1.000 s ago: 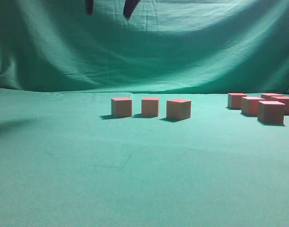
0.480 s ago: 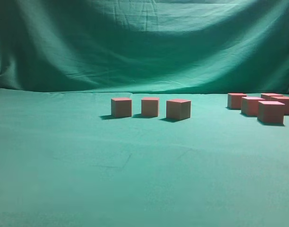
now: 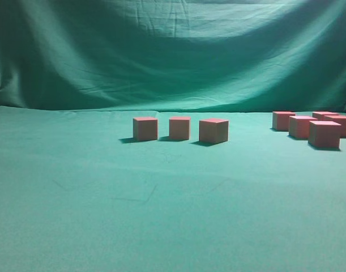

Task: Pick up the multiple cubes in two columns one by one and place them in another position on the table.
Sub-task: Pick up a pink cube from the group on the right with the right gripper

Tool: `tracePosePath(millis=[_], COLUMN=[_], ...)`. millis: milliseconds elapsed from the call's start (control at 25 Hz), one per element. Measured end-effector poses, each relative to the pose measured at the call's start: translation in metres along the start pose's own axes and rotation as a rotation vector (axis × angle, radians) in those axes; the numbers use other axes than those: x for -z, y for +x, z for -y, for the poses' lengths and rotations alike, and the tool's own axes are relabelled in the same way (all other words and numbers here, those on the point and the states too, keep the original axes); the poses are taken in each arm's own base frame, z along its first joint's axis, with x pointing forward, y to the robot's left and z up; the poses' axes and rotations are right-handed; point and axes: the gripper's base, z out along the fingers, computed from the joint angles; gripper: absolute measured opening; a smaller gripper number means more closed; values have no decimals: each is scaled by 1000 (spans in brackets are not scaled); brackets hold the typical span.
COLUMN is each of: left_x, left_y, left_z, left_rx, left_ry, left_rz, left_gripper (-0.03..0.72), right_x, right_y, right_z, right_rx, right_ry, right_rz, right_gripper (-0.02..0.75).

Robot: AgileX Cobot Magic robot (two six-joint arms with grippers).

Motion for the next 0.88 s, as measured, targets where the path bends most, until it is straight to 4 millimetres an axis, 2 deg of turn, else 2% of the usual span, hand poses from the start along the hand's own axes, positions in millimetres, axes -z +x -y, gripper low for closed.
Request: tracePosePath(millis=[80, 200, 400, 560, 800, 880], left_x=[0, 0, 0, 0, 0, 0], left_y=[0, 0, 0, 0, 0, 0], left_z=[0, 0, 0, 0, 0, 0], left_rx=[0, 0, 0, 0, 0, 0], left_ry=[0, 0, 0, 0, 0, 0], left_rz=[0, 0, 0, 0, 0, 0], left_gripper=[0, 0, 0, 0, 0, 0], right_x=[-27, -60, -101, -124, -135, -136], right_y=[13, 22, 16, 13, 9, 8], right_z=[1, -2, -6, -8, -10, -10], right_rx=[-13, -19, -14, -12, -11, -11], right_ry=[-14, -27, -27, -29, -36, -37], right_rz=[-24, -49, -85, -92, -63, -58], right_gripper=[505, 505, 505, 505, 505, 403])
